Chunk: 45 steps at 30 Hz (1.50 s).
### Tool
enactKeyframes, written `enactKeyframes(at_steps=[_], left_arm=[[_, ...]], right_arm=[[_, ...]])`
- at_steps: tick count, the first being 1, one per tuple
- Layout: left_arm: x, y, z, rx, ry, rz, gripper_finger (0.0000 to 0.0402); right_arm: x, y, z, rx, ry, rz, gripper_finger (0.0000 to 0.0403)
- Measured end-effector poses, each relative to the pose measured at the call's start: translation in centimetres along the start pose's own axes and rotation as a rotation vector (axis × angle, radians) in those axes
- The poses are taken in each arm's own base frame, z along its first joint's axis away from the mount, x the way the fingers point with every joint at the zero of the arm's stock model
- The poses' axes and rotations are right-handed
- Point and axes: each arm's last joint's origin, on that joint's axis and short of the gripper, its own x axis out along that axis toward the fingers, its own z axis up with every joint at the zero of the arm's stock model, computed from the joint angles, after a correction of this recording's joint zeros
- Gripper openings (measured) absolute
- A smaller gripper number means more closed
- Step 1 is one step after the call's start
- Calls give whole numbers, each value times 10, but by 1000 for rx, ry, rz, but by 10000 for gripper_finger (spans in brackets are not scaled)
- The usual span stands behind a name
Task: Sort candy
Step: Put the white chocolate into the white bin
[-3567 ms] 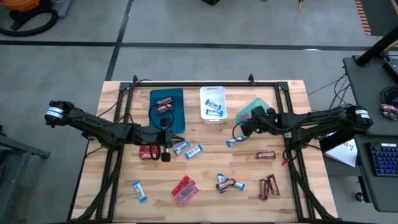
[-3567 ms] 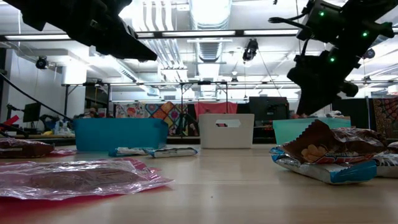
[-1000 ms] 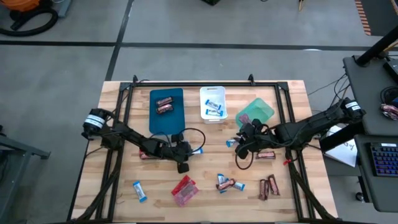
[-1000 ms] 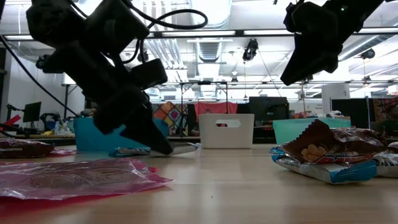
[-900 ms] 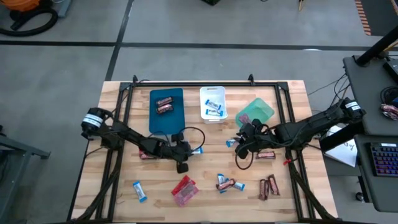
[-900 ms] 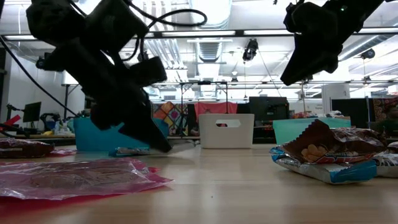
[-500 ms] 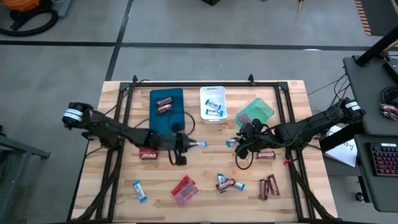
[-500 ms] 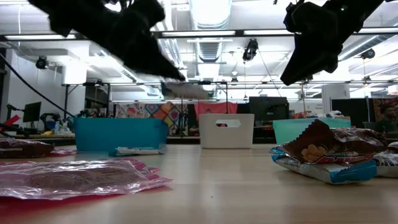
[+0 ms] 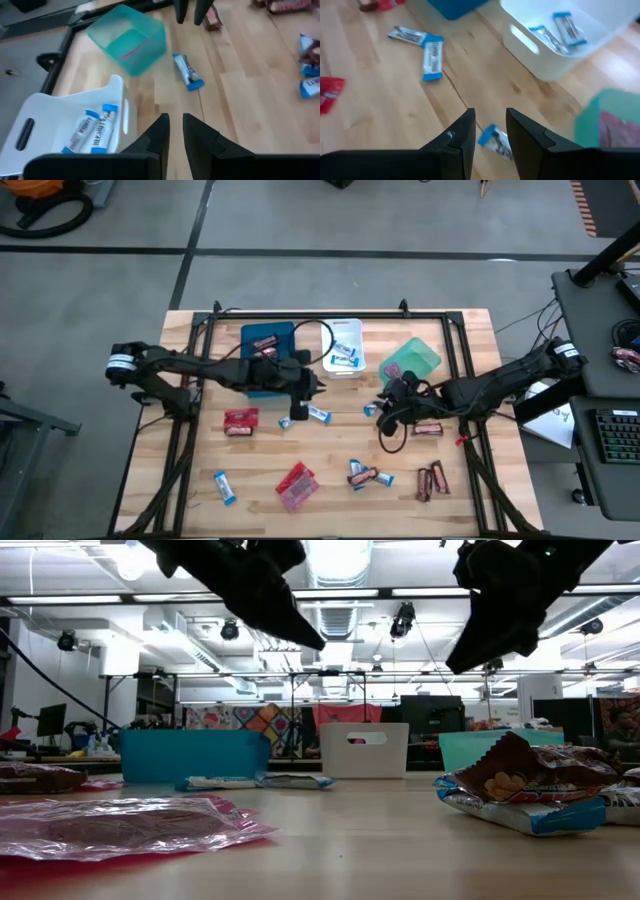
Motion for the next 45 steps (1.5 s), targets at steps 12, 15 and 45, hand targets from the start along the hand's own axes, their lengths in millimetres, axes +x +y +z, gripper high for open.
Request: enactKeyframes(at_steps=[12,15,45], left_arm=[[-25,-3,9,-29,-36,-13,38],[-39,-3,15,-58,-80,-8,38],[-98,-67,17,-81,-147,74,38]], right_arm=[[59,42,0,-341,-208,109,111],[75,49,-1,-337,-259,125,134],[203,64,-24,-197,-230,52,249]])
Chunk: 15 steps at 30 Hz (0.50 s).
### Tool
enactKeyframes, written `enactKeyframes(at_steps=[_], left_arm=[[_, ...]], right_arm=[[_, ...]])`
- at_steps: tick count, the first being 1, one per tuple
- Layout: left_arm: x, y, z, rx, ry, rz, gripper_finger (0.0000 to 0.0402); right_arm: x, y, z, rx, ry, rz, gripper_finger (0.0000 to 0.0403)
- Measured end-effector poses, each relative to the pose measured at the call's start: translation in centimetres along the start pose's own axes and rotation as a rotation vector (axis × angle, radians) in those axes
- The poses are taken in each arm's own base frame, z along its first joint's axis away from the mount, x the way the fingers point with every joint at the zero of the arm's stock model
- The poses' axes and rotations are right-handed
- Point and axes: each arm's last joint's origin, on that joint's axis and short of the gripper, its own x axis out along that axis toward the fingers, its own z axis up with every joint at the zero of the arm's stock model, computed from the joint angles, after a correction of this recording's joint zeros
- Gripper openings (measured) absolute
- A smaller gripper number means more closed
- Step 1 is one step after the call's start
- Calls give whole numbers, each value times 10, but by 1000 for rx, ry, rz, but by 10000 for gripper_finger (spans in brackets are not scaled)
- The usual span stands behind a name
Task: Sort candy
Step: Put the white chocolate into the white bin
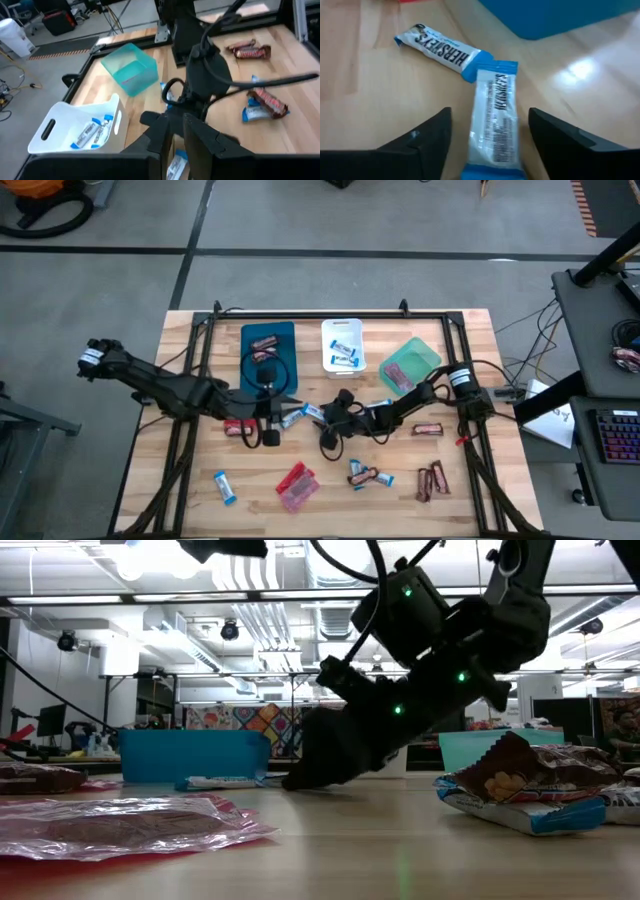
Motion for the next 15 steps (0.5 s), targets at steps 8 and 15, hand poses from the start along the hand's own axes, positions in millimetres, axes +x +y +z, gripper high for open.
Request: enactKeyframes(at_steps=[8,15], left_arm=[[2,0,-6,-3,15,20,38],[2,0,-6,-3,15,23,38]], right_arm=[[4,-3,-4,57,27,46,113],[1,-3,0,28,34,70,93]])
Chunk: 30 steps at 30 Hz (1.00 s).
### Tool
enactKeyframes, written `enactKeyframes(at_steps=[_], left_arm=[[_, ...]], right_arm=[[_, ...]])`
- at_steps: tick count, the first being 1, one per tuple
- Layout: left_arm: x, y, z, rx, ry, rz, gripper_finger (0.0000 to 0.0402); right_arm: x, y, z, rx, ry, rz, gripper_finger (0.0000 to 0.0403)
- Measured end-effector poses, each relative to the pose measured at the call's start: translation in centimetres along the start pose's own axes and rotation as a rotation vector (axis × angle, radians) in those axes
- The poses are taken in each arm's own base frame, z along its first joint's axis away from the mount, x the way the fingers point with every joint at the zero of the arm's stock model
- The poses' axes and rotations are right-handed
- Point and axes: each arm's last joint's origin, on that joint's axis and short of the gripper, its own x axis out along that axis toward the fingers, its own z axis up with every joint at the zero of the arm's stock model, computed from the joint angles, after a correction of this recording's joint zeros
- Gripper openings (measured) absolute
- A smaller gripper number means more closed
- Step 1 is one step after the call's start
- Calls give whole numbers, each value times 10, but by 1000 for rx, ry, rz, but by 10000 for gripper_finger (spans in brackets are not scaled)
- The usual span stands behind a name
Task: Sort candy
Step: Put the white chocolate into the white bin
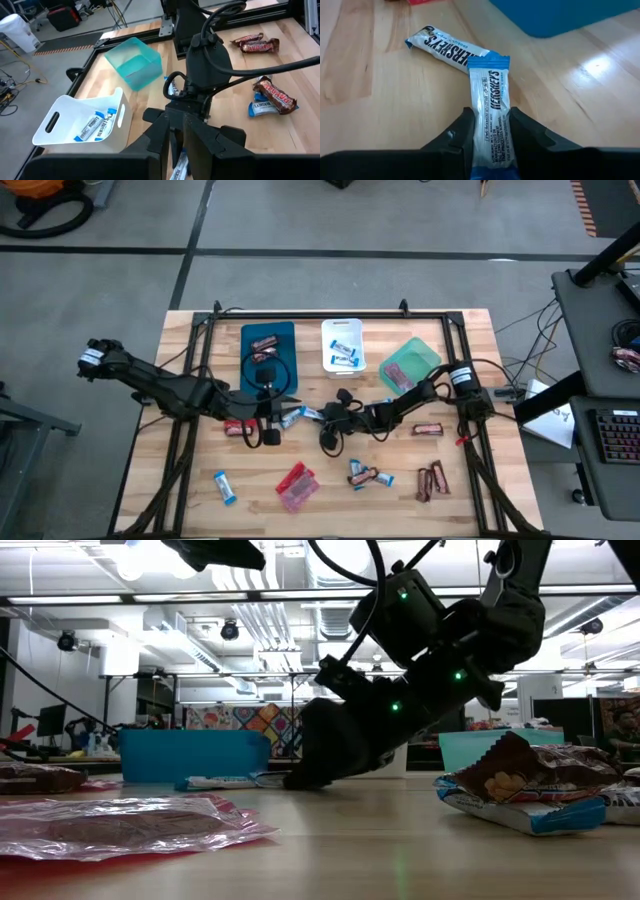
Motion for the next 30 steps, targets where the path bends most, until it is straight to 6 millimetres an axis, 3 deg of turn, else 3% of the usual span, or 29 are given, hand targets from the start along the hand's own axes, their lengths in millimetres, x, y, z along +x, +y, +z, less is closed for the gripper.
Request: enactKeyframes(at_steps=[7,16,24,30], left_arm=[[0,0,0,1,2,0,38],[-1,1,-3,18,34,3,38],[-6,4,-6,-8,60,4,38],[-9,5,-10,-51,98,6,38]], right_arm=[[-14,1,16,-7,14,51,119],[-76,-7,81,-82,-34,119,85],[-131,-58,127,-111,-66,14,90],[-139,-109,137,-161,-25,-123,87]])
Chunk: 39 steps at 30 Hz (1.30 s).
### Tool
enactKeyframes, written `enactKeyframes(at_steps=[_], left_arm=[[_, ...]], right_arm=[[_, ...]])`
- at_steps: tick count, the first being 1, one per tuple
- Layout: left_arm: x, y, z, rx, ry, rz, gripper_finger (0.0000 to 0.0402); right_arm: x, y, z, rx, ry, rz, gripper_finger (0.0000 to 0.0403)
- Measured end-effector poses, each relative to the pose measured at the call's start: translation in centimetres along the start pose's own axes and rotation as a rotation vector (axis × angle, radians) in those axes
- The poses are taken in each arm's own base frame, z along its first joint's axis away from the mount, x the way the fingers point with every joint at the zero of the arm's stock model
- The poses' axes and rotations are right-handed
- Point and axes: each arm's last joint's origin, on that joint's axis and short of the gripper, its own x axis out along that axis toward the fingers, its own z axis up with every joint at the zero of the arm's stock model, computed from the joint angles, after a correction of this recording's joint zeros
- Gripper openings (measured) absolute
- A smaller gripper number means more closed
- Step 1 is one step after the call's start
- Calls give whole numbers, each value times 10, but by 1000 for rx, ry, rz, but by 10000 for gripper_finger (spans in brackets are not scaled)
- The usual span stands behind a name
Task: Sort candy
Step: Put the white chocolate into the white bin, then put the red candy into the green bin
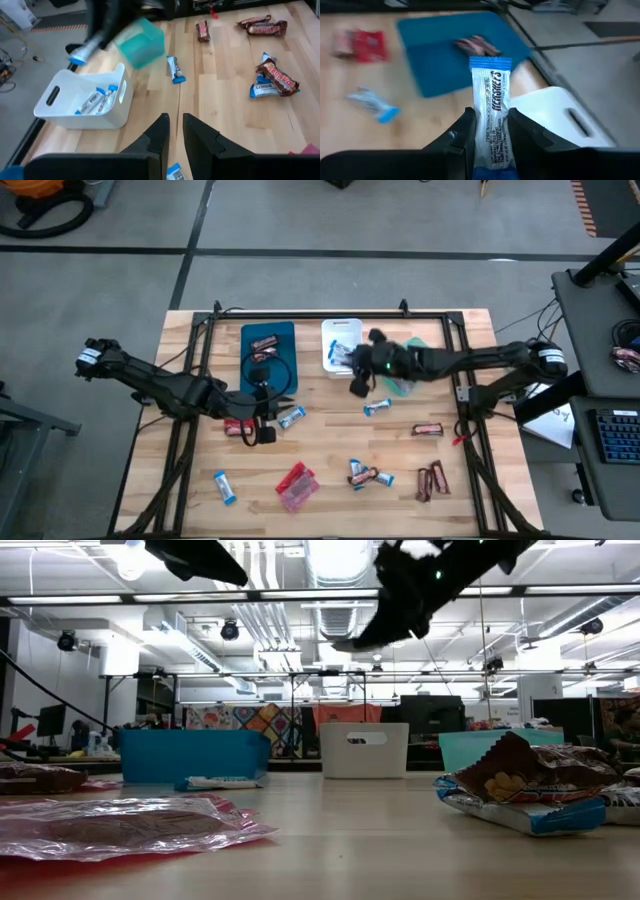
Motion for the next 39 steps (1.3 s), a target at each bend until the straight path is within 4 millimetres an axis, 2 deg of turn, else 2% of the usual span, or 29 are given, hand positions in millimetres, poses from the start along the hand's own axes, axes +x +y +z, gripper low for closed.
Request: enactKeyframes(at_steps=[5,12,18,22,30,34,39], left_arm=[[0,0,-3,-30,25,2,38],[0,1,-5,-50,50,5,38],[0,1,-7,-66,62,8,38],[0,1,-7,-84,69,9,38],[-1,0,-10,-117,93,3,38],[-1,-1,-12,-140,112,4,38],[-4,-6,-14,-169,126,-9,38]], right_arm=[[22,-36,-9,-69,45,14,88],[56,-74,-24,-94,109,-46,88],[79,-90,-30,-79,153,-42,98],[89,-95,-32,-65,181,-50,125],[90,-97,-25,-39,191,-56,196],[78,-98,-13,-16,197,-55,215],[58,-86,-2,28,254,17,218]])
